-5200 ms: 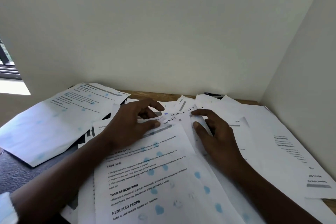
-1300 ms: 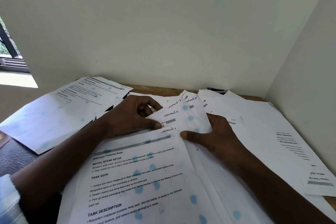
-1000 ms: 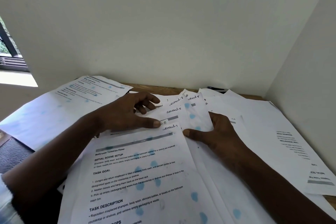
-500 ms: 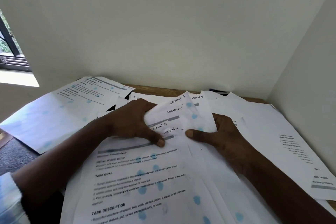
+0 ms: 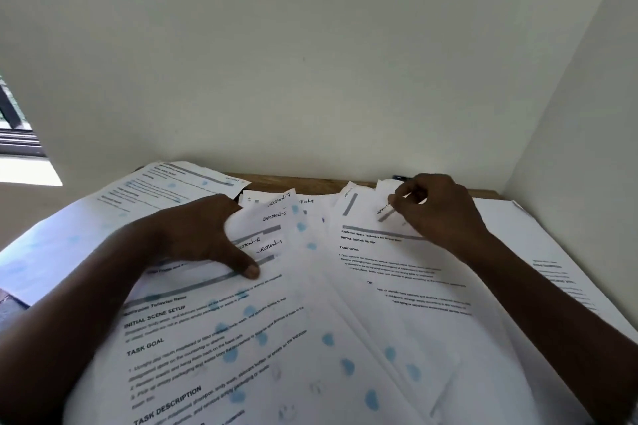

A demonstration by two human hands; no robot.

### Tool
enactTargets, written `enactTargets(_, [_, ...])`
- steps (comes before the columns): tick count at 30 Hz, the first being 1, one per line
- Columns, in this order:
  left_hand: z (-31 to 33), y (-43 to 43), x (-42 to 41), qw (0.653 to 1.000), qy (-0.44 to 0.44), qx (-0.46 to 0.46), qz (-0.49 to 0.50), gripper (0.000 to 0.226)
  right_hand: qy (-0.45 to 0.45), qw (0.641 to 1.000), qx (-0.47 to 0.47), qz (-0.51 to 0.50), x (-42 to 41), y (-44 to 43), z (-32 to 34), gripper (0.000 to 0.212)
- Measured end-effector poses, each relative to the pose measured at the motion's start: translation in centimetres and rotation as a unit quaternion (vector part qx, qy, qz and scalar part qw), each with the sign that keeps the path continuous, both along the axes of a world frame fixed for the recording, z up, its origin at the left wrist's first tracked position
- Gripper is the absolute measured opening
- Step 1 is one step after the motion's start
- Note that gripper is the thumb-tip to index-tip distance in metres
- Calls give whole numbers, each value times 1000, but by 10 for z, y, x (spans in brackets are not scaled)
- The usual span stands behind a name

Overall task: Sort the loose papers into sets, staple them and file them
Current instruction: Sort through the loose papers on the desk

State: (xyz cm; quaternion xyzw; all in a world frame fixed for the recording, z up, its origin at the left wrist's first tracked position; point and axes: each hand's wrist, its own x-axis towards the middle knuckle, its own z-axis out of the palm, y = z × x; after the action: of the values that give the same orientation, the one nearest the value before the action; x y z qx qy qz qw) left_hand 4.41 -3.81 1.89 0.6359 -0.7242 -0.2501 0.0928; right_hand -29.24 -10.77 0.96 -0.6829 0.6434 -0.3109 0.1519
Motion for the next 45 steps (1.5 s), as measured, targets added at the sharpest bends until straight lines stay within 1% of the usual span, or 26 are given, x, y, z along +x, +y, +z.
enactTargets(2, [-7, -9, 4, 1000, -14, 3, -3, 63, 52, 998, 32, -22, -3, -2, -16, 45])
enactTargets(4, [-15, -16, 9, 1000, -26, 2, -7, 72, 146, 988, 24, -35, -1, 2, -39, 65])
enactTargets(6, [-25, -23, 14, 999, -31, -5, -8, 77, 215, 976, -15, -43, 1, 3, -54, 72])
enactTargets(9, [-34, -30, 18, 1000, -27, -9, -10, 77, 231, 971, -27, -62, 1, 1, -57, 77])
enactTargets(12, [-37, -31, 21, 1000, -22, -13, -9, 77, 239, 969, -29, -55, 1, -1, -57, 72])
enactTargets(17, [-38, -30, 21, 1000, -22, -16, -13, 75, 140, 989, -15, -51, -2, -8, -53, 53])
enactTargets(20, [-36, -28, 20, 1000, -21, -17, -12, 74, 70, 996, -10, -48, -3, -11, -51, 37])
enactTargets(22, [-33, -24, 18, 1000, -15, -20, -6, 73, 47, 997, -18, -53, -3, -10, -50, 28])
enactTargets(24, [-28, -20, 13, 1000, -11, -20, -10, 69, 46, 998, -24, -47, -3, -8, -50, 21])
enactTargets(25, [-25, -17, 11, 1000, -6, -22, -12, 67, 50, 998, -27, -37, -3, -7, -49, 20])
enactTargets(26, [-21, -13, 7, 1000, 2, -24, -13, 63, 61, 997, -28, -25, -4, -5, -49, 23])
enactTargets(29, [-10, -1, -3, 999, 36, -25, -11, 55, 139, 990, 20, -19, -2, -2, -43, 61])
enactTargets(30, [-8, 1, -4, 999, 40, -28, -9, 55, 145, 989, 33, -21, -1, -1, -40, 64])
enactTargets(31, [-8, 3, -5, 999, 40, -31, -8, 56, 131, 990, 41, -18, 0, -1, -37, 59])
enactTargets(33, [-7, 3, -6, 999, 34, -35, -8, 59, 85, 995, 48, -11, -3, -4, -34, 37])
enactTargets(35, [-7, 3, -5, 998, 37, -42, -14, 60, 62, 997, 39, -7, -5, -5, -31, 27])
enactTargets(36, [-7, 3, -6, 998, 38, -49, -17, 64, 58, 998, 17, -11, -6, -3, -29, 27])
enactTargets(38, [-7, 2, -5, 997, 9, -73, -9, 85, 73, 993, -88, -33, -7, -1, -19, 25])
enactTargets(39, [-8, 2, -6, 996, -13, -85, -3, 97, 84, 983, -155, -44, -9, 0, -13, 22])
enactTargets(41, [-10, 2, -5, 994, -40, -98, 8, 115, 90, 956, -276, -52, -10, 3, 5, 17])
enactTargets(43, [-10, 3, -7, 993, -49, -106, 3, 123, 65, 934, -348, -56, -11, 5, 29, 17])
enactTargets(45, [-11, 3, -8, 990, -69, -121, -10, 125, 47, 917, -391, -68, -9, 5, 55, 21])
